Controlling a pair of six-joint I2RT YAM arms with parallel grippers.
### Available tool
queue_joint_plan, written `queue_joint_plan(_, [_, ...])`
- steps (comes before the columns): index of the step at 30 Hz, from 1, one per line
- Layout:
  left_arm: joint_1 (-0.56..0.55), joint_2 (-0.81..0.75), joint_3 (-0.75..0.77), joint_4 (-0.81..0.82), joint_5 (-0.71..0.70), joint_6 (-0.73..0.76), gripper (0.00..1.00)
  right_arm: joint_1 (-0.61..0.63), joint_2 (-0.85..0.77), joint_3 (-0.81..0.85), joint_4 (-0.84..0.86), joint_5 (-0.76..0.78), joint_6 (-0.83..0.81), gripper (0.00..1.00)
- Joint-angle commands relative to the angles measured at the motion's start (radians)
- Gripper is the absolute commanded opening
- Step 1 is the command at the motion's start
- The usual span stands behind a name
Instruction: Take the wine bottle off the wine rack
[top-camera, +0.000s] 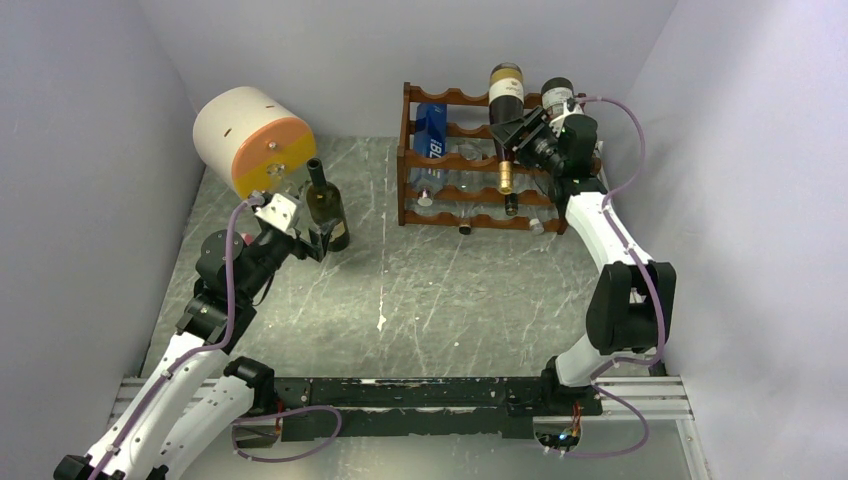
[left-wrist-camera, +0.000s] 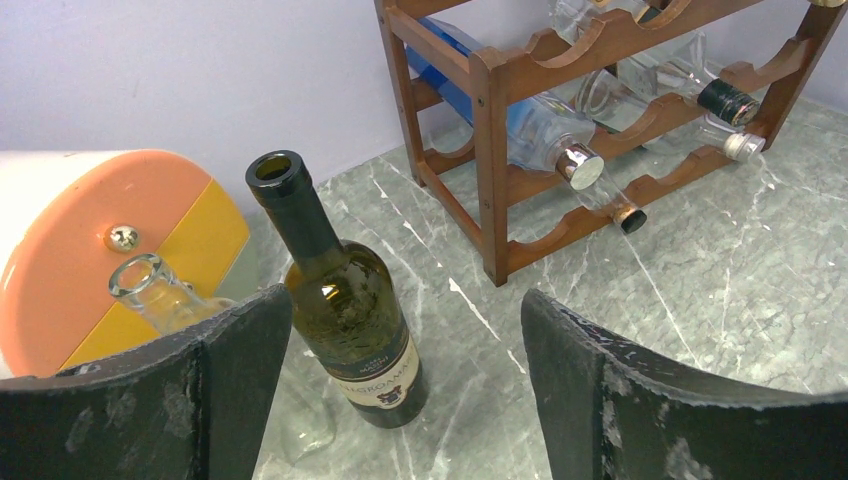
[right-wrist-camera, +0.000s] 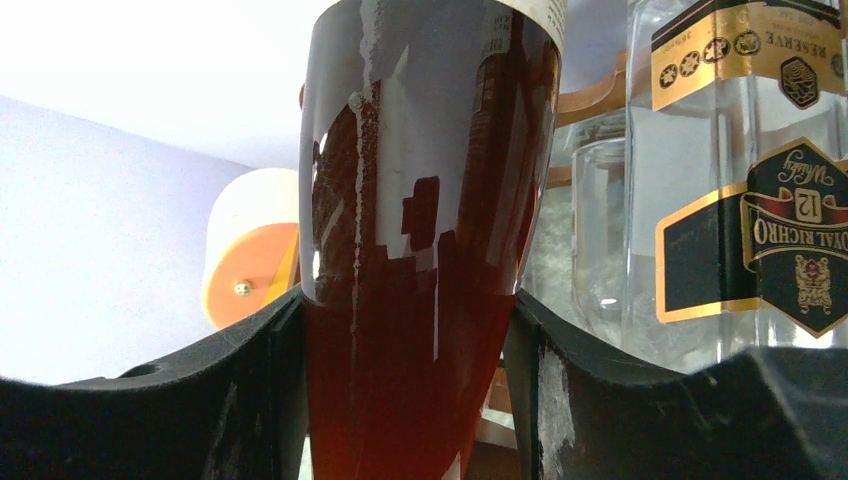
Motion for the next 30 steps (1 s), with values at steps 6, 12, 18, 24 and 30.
queue_joint_plan(6, [0.005, 0.000, 0.013, 0.007, 0.018, -0.002, 0.89, -0.038, 0.021, 0.076, 0.249, -0.092, 0.143, 0.00])
queue_joint_plan(12, [0.005, 0.002, 0.012, 0.007, 0.020, -0.003, 0.89, -0.039, 0.012, 0.092, 0.246, -0.091, 0.156, 0.00])
queue_joint_plan(18, [0.005, 0.017, 0.016, 0.008, 0.033, -0.006, 0.88, -0.040, -0.025, 0.084, 0.256, -0.068, 0.163, 0.00])
queue_joint_plan(24, [0.005, 0.025, 0.019, 0.005, 0.037, -0.007, 0.88, -0.040, -0.038, 0.081, 0.303, -0.086, 0.222, 0.00])
queue_joint_plan(30, [0.005, 0.023, 0.016, 0.009, 0.038, -0.009, 0.88, -0.040, -0.061, 0.073, 0.317, -0.097, 0.234, 0.00])
